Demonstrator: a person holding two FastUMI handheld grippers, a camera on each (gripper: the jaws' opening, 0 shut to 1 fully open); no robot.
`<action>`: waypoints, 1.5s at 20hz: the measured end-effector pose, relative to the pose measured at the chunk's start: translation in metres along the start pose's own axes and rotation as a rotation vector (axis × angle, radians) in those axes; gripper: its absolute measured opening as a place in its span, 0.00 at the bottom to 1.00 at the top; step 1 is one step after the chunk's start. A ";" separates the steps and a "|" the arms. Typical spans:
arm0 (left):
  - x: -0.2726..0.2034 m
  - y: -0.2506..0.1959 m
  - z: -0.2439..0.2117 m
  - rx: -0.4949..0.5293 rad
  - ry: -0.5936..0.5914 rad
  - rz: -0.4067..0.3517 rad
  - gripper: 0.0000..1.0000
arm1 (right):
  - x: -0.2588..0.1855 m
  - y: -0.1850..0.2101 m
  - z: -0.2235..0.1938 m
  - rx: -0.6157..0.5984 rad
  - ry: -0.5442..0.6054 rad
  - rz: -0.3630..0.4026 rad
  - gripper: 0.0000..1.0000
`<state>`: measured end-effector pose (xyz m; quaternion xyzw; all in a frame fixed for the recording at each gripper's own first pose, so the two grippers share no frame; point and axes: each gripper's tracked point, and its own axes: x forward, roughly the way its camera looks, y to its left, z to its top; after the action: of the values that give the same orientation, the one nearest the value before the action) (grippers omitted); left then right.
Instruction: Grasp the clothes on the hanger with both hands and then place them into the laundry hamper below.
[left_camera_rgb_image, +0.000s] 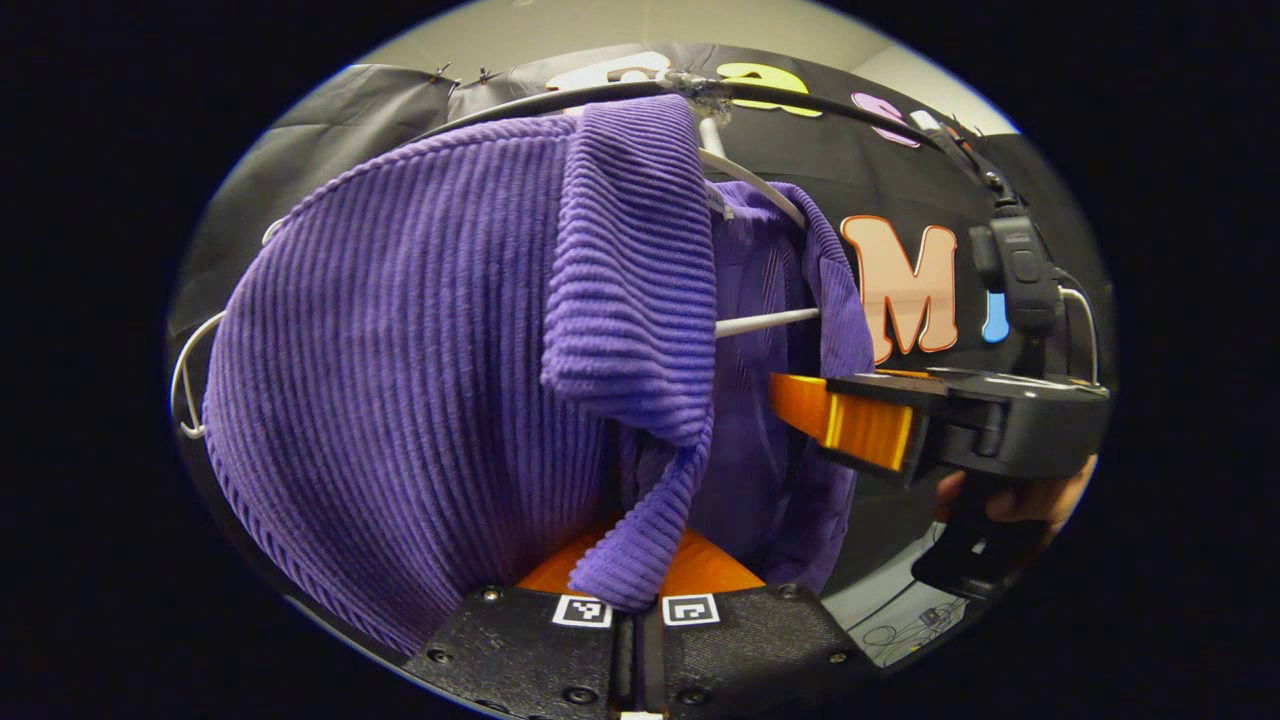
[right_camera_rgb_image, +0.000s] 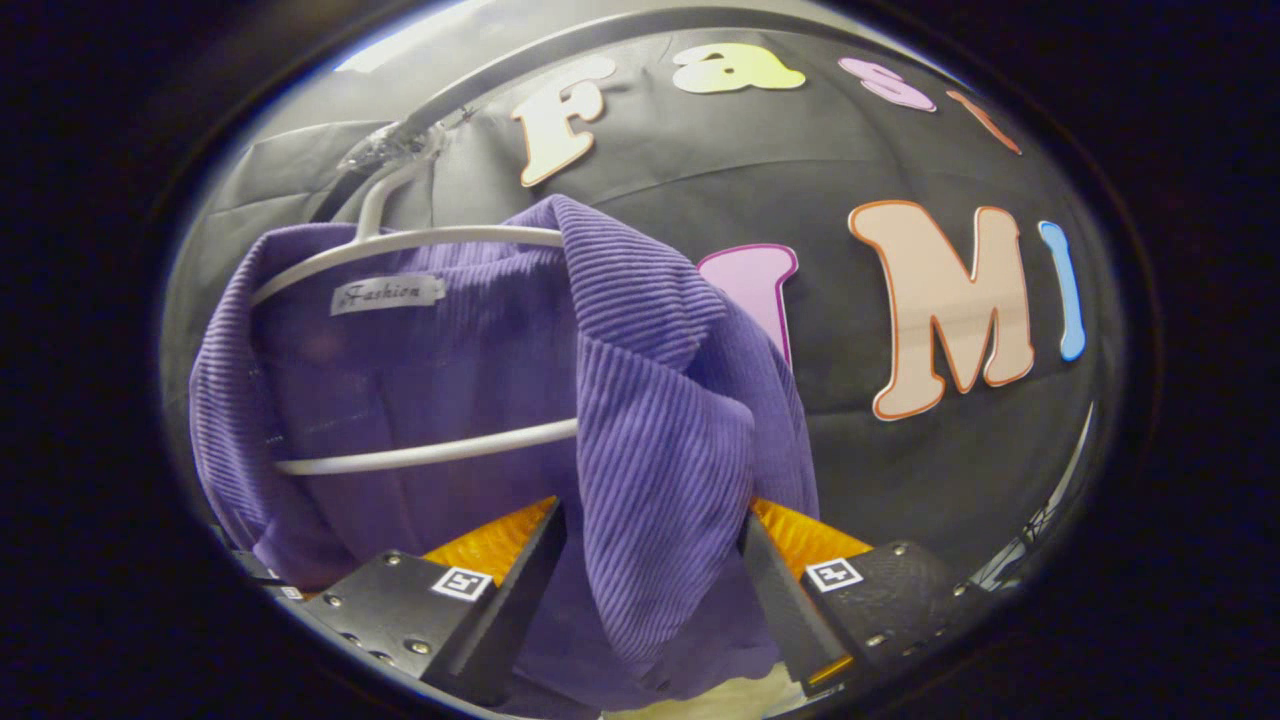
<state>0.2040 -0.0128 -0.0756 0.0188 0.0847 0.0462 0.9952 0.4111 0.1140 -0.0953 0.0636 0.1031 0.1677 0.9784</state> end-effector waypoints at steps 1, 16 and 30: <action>-0.005 -0.005 0.002 -0.004 -0.002 -0.021 0.04 | -0.001 -0.003 0.004 -0.007 -0.004 -0.004 0.76; -0.120 -0.008 0.053 -0.108 0.005 -0.189 0.01 | -0.069 -0.038 0.023 0.028 0.025 0.028 0.08; -0.141 0.114 0.126 -0.054 -0.098 -0.023 0.00 | -0.081 -0.031 0.087 -0.034 -0.086 -0.056 0.02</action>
<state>0.0771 0.0834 0.0771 -0.0068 0.0348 0.0362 0.9987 0.3662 0.0493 -0.0008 0.0511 0.0596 0.1391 0.9872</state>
